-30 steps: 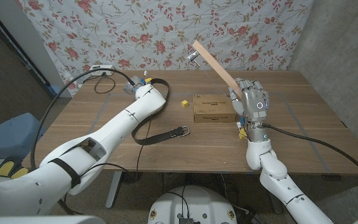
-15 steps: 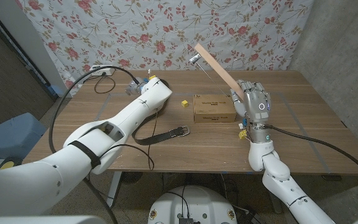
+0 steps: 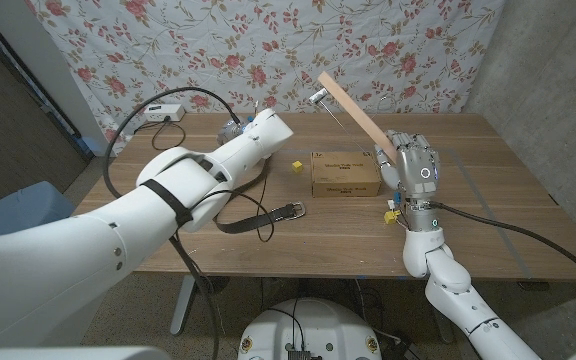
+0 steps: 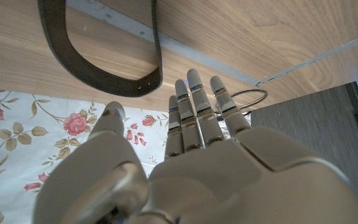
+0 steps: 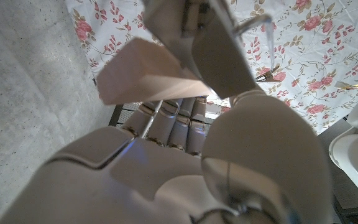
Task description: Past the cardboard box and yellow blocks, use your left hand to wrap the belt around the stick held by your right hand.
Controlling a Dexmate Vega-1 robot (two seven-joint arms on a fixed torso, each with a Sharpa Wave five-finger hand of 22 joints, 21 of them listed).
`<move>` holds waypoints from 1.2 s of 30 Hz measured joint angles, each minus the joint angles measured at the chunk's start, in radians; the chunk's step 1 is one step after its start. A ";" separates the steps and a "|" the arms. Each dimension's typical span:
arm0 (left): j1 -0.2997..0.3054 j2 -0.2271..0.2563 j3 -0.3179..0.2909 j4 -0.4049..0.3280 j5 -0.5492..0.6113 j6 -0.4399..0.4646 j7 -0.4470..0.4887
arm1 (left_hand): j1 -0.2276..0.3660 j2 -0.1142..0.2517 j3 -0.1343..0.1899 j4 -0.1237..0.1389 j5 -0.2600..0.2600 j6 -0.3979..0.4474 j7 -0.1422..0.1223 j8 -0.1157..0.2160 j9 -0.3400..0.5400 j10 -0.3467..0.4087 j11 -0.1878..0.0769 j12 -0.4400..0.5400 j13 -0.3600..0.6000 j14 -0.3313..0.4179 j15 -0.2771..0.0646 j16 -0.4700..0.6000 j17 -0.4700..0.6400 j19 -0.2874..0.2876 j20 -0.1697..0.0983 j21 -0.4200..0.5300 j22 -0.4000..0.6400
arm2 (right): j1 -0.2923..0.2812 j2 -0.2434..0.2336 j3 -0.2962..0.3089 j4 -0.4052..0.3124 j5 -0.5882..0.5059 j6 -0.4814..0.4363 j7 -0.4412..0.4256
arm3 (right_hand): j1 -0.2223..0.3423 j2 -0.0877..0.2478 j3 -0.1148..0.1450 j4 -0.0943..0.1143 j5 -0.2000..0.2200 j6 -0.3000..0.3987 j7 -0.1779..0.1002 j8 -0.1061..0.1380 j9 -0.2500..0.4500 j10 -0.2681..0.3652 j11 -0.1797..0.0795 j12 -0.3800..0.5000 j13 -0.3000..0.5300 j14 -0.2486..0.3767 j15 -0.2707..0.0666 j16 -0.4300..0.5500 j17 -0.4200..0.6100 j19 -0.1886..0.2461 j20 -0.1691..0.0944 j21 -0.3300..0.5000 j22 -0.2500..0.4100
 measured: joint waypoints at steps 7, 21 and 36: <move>-0.069 -0.027 0.090 0.125 -0.011 -0.077 -0.166 | -0.015 -0.005 -0.019 0.005 -0.004 0.000 0.000 -0.012 0.000 0.007 0.007 0.008 0.009 0.001 0.009 0.013 0.015 -0.008 0.008 0.008 0.009 | -0.007 0.000 0.007 0.002 0.009 0.002 -0.001 | 0.000 0.000 -0.004 0.004 0.000 0.000 0.000 0.000 0.000 0.000 0.000 -0.007 0.002 0.000 0.000 0.000 0.000 0.000 0.000 0.008 -0.005; -0.144 -0.040 0.247 0.226 -0.013 -0.058 -0.345 | 0.005 0.004 -0.019 -0.011 -0.004 0.023 0.003 -0.050 0.001 0.044 0.008 0.029 0.033 0.047 -0.009 0.058 0.029 0.053 0.020 0.050 0.023 | 0.004 -0.003 0.012 0.016 0.034 0.024 -0.004 | 0.000 0.000 -0.004 0.004 -0.002 0.000 0.000 0.000 0.000 0.000 0.000 -0.007 0.003 0.000 0.000 0.000 0.000 -0.007 0.000 0.025 -0.015; -0.144 -0.024 0.394 0.246 0.037 0.017 -0.443 | 0.073 0.099 0.078 -0.030 -0.001 0.183 0.018 -0.036 0.005 0.260 -0.030 0.074 0.065 0.267 -0.081 0.135 0.022 0.254 -0.014 0.170 0.016 | 0.027 -0.005 0.007 0.033 0.051 0.053 0.002 | 0.000 0.000 -0.004 0.004 0.002 0.000 0.000 0.000 0.000 0.000 0.000 -0.013 0.001 0.000 0.000 0.000 0.000 -0.015 0.001 0.037 -0.024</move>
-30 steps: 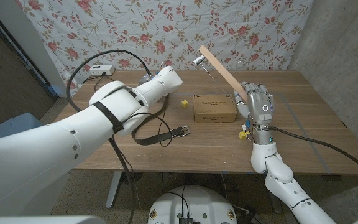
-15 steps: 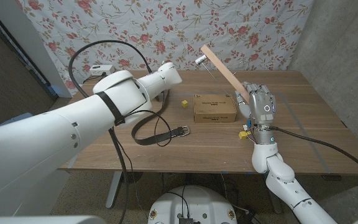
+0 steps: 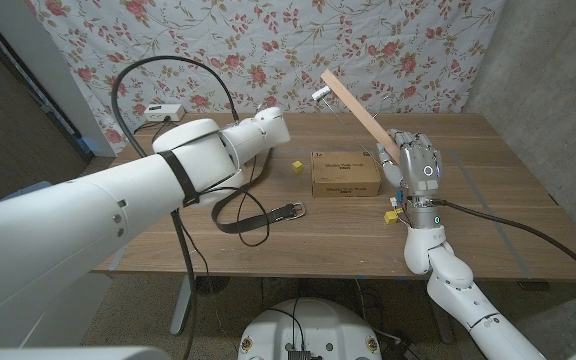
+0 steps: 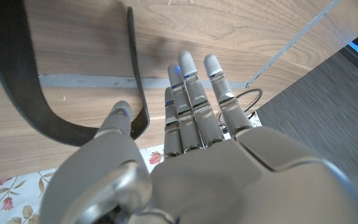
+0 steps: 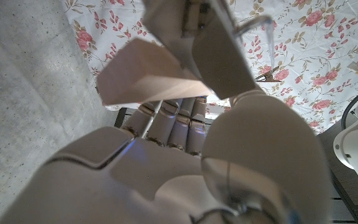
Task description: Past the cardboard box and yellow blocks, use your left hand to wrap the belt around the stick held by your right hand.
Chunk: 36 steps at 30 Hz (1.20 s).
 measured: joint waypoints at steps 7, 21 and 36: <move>0.007 0.011 0.032 0.002 0.009 -0.010 -0.035 | 0.008 -0.015 0.015 0.010 0.002 -0.020 0.004 -0.025 0.000 -0.032 0.007 -0.028 0.009 -0.026 0.012 -0.015 0.000 -0.030 0.000 0.008 0.003 | 0.001 0.000 0.000 0.002 0.001 0.001 0.000 | 0.001 -0.001 0.000 0.000 0.000 0.000 0.000 0.000 0.000 0.000 0.000 -0.002 0.002 0.003 -0.003 0.000 0.000 0.000 0.000 0.007 0.000; 0.021 0.043 0.068 -0.013 0.018 -0.103 -0.062 | 0.120 0.037 0.097 0.008 0.002 0.057 -0.004 -0.015 0.008 0.024 -0.024 -0.014 0.044 -0.005 -0.013 0.076 0.086 -0.053 -0.004 0.070 0.030 | 0.000 -0.002 0.008 0.005 0.007 -0.002 0.000 | 0.001 -0.001 0.000 0.000 -0.001 0.002 0.002 0.000 0.001 0.000 0.000 -0.002 0.001 0.003 -0.003 0.000 0.000 0.000 0.000 0.021 -0.005; 0.051 0.063 0.180 -0.044 0.123 -0.174 -0.021 | 0.364 -0.023 0.070 0.147 0.111 0.236 -0.164 0.097 0.273 0.144 -0.145 0.376 0.571 0.080 -0.088 0.362 0.544 -0.090 -0.099 0.459 0.187 | 0.021 -0.003 0.005 0.026 0.009 -0.004 0.000 | 0.002 -0.002 0.000 0.000 -0.003 0.002 0.002 0.000 0.001 0.000 0.000 -0.002 0.006 0.002 -0.002 0.000 0.000 -0.011 0.001 0.029 -0.009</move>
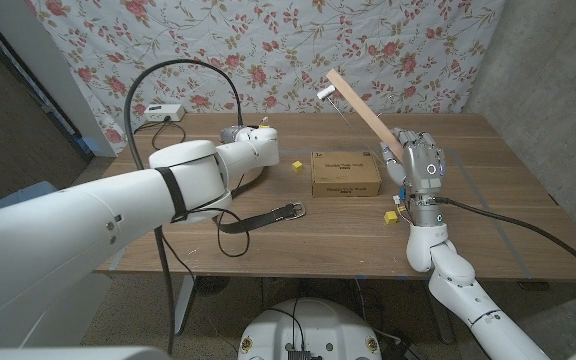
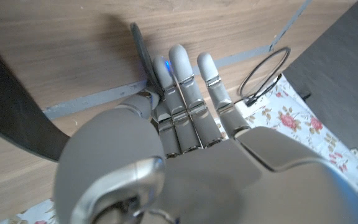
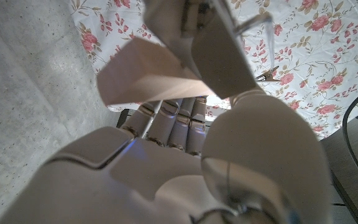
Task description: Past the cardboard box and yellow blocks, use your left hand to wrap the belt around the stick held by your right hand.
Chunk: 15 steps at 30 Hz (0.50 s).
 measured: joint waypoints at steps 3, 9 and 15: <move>0.016 -0.020 0.044 0.016 0.040 0.005 0.047 | -0.015 -0.023 -0.026 0.018 0.042 0.029 -0.029 0.000 0.004 -0.022 -0.025 0.029 0.064 -0.011 0.007 0.000 0.036 -0.016 -0.006 0.021 0.001 | 0.009 0.001 -0.005 0.007 0.000 0.003 0.000 | 0.000 0.000 0.000 0.000 0.000 0.000 0.000 0.000 0.000 0.000 0.000 -0.004 0.000 0.000 0.000 0.000 0.000 0.000 0.000 0.000 0.000; 0.052 -0.038 0.069 0.029 0.130 0.094 0.193 | -0.023 -0.041 -0.059 0.050 0.128 0.039 -0.040 0.006 0.108 -0.031 -0.037 0.085 0.183 -0.016 0.012 0.001 0.117 -0.040 -0.020 0.058 0.001 | 0.033 0.007 -0.018 0.026 0.000 0.008 0.000 | 0.000 0.000 0.000 0.000 0.002 0.000 0.000 0.002 0.000 0.000 0.000 -0.004 0.000 0.000 0.000 0.000 0.000 0.000 0.000 0.008 -0.005; 0.113 0.003 0.053 -0.037 0.236 0.214 0.377 | -0.032 -0.056 -0.072 0.064 0.182 0.045 -0.045 0.060 0.133 -0.029 -0.042 0.101 0.230 -0.016 0.012 0.012 0.173 -0.041 -0.020 0.077 0.014 | 0.055 0.014 -0.032 0.044 -0.002 0.011 0.000 | 0.000 0.000 -0.004 0.004 0.003 0.000 0.000 0.002 0.000 0.000 0.000 -0.004 0.002 0.000 0.000 0.000 0.000 0.000 0.000 0.015 -0.005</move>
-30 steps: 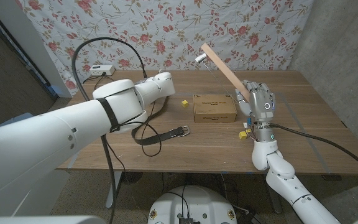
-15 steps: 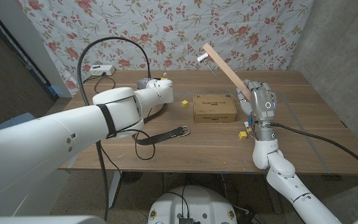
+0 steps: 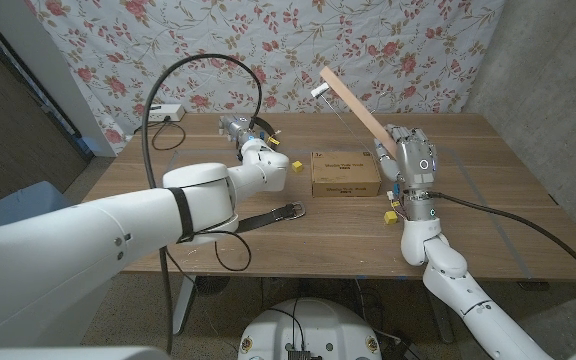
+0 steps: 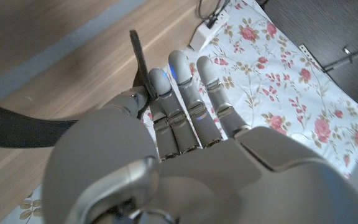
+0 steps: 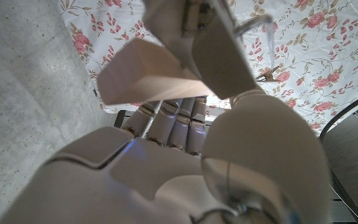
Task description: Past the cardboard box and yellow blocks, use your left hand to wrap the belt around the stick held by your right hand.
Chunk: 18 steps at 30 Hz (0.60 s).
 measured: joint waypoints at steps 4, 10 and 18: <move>0.017 0.025 -0.001 -0.031 0.075 0.046 0.089 | 0.001 -0.010 0.009 0.020 0.035 0.001 -0.001 0.004 0.090 0.000 0.000 -0.003 0.001 -0.007 0.000 0.007 0.037 -0.003 -0.011 0.004 0.006 | 0.016 0.006 -0.010 0.012 -0.002 0.000 0.000 | 0.000 0.000 0.000 0.000 0.000 0.000 0.000 0.001 0.000 0.000 0.000 0.000 0.000 0.000 0.000 0.000 0.000 0.000 0.000 0.000 0.000; 0.074 0.156 -0.001 -0.188 0.244 0.071 0.181 | -0.009 -0.022 0.017 0.048 0.078 0.001 -0.002 0.137 0.138 -0.001 -0.001 -0.018 -0.002 -0.029 0.011 0.008 0.082 -0.014 -0.022 -0.002 0.008 | 0.039 0.014 -0.026 0.027 -0.010 -0.002 0.000 | 0.000 0.000 0.000 0.000 0.000 0.000 0.000 0.001 0.000 0.000 0.000 0.000 0.003 0.000 0.000 0.000 0.000 -0.004 -0.004 0.000 0.000; 0.142 0.407 -0.021 -0.475 0.456 0.009 0.166 | -0.011 -0.024 0.018 0.066 0.111 -0.008 -0.011 0.151 0.163 -0.002 -0.002 -0.024 -0.005 -0.036 0.011 0.003 0.114 -0.019 -0.027 -0.008 -0.002 | 0.076 0.031 -0.050 0.043 -0.034 -0.023 0.012 | 0.000 0.000 0.000 0.000 0.004 0.000 0.000 0.001 0.000 0.000 0.000 0.000 0.003 -0.002 0.002 0.000 0.000 -0.009 0.002 0.008 -0.004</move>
